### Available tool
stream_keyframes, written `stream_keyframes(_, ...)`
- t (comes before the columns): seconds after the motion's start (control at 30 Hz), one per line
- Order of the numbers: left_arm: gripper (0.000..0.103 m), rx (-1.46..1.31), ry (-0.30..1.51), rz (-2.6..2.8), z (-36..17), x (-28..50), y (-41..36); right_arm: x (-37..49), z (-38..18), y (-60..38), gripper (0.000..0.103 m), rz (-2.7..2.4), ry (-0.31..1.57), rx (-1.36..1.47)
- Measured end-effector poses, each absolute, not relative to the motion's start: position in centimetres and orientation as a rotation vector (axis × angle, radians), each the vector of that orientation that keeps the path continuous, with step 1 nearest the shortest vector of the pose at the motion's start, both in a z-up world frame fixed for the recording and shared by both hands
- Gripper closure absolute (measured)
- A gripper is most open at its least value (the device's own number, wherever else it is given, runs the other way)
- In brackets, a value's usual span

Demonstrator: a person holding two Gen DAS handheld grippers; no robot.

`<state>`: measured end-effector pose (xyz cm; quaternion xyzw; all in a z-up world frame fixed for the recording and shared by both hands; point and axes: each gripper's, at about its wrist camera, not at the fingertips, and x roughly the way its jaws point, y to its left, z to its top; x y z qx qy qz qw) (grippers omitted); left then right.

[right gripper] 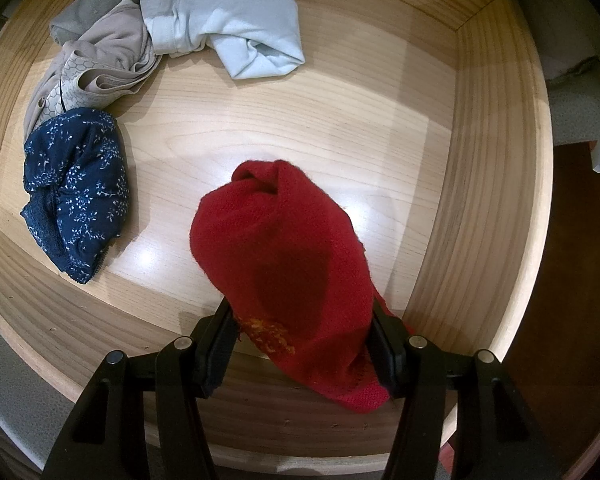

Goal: Take underwear out of drawer
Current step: 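Move the left gripper back over the drawer, then carry the red rolled sock with the right gripper over the white box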

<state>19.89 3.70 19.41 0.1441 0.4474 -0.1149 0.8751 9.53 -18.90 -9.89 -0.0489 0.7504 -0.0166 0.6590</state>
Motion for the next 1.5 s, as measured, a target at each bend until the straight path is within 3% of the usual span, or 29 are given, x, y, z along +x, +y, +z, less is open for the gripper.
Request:
stream_keyframes(0.47, 0.051, 0.272, 1.072, -0.193, 5.0, 14.4, 6.5, 9.8, -9.6, -18.8, 0.047, -0.041, 1.703, -0.117)
stream_keyframes(0.67, 0.051, 0.280, 1.100, -0.185, 1.2, 14.3, 6.4, 10.1, -9.1, -19.1, 0.056, -0.049, 1.673, -0.138)
stream_keyframes(0.8, 0.051, 0.286, 1.091, -0.178, 0.1, 14.0, 6.6, 10.4, -8.0, -19.5, 0.062, -0.049, 1.648, -0.086)
stream_keyframes(1.13, 0.051, 0.223, 1.108, -0.188, -0.4, 13.8, 6.9, 11.5, -2.0, -20.5, 0.064, -0.038, 1.546, -0.049)
stream_keyframes(1.5, 0.051, 0.214, 1.103, -0.197, -0.6, 13.6, 7.0, 13.3, 9.5, -21.3, 0.064, -0.041, 1.399, -0.065)
